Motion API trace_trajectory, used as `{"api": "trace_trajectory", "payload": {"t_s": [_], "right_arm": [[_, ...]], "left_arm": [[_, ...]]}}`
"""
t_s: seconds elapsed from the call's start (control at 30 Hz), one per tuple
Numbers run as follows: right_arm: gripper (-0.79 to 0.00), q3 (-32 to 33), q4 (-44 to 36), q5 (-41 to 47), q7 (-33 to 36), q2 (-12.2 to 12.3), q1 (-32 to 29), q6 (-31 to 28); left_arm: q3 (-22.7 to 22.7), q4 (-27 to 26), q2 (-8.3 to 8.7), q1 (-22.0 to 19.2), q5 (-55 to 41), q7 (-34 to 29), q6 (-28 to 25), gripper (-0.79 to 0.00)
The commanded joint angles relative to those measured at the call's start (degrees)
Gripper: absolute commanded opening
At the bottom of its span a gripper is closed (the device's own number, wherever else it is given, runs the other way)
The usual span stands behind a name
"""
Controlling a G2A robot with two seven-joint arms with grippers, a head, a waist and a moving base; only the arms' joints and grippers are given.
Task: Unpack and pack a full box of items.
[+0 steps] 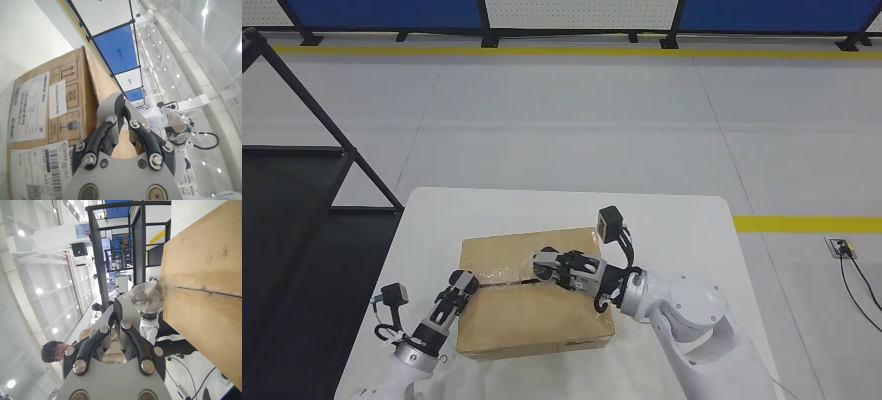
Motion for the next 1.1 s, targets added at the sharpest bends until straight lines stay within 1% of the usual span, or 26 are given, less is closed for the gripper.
{"api": "trace_trajectory", "payload": {"t_s": [0.0,0.23,0.37,0.5,0.53,0.57,0.6,0.67,0.8,1.07], "right_arm": [[-0.785,0.36,-0.04,-0.46,0.23,0.22,-0.25,0.48],[-0.785,2.77,-0.88,-1.39,1.9,1.25,-1.86,2.59],[-0.785,3.1,-0.78,-2.9,2.94,1.79,-2.07,4.38],[-0.785,3.25,-0.34,-2.97,3.0,2.1,-2.01,4.9],[-0.763,3.33,-0.2,-2.89,2.91,2.17,-2.0,5.03],[-0.64,3.38,-0.07,-2.92,2.84,2.24,-1.99,5.15],[-0.606,3.48,0.05,-2.99,2.77,2.33,-1.95,5.28],[-0.483,3.62,0.26,-3.35,2.97,2.53,-1.94,5.65],[-0.431,4.26,0.31,-3.85,3.87,3.01,-2.07,6.23],[-0.394,5.33,-0.25,-4.13,3.82,3.75,-2.05,6.29]], "left_arm": [[0.03,-0.08,0.05,-0.01,0.0,-0.04,0.08,-0.785],[0.0,-0.18,0.23,0.11,-0.05,0.21,0.23,-0.785],[0.1,-0.12,0.34,0.15,0.1,0.16,0.24,-0.785],[0.38,-0.27,0.4,0.17,0.04,0.29,0.29,-0.785],[0.43,-0.31,0.43,0.19,0.09,0.27,0.31,-0.785],[0.45,-0.33,0.45,0.19,0.09,0.26,0.33,-0.785],[0.45,-0.35,0.48,0.19,0.12,0.29,0.36,-0.785],[0.47,-0.41,0.52,0.22,0.2,0.37,0.39,-0.785],[0.55,-0.49,0.6,0.27,0.15,0.63,0.29,-0.785],[0.69,-0.53,0.76,0.25,0.06,0.81,0.48,-0.785]]}}
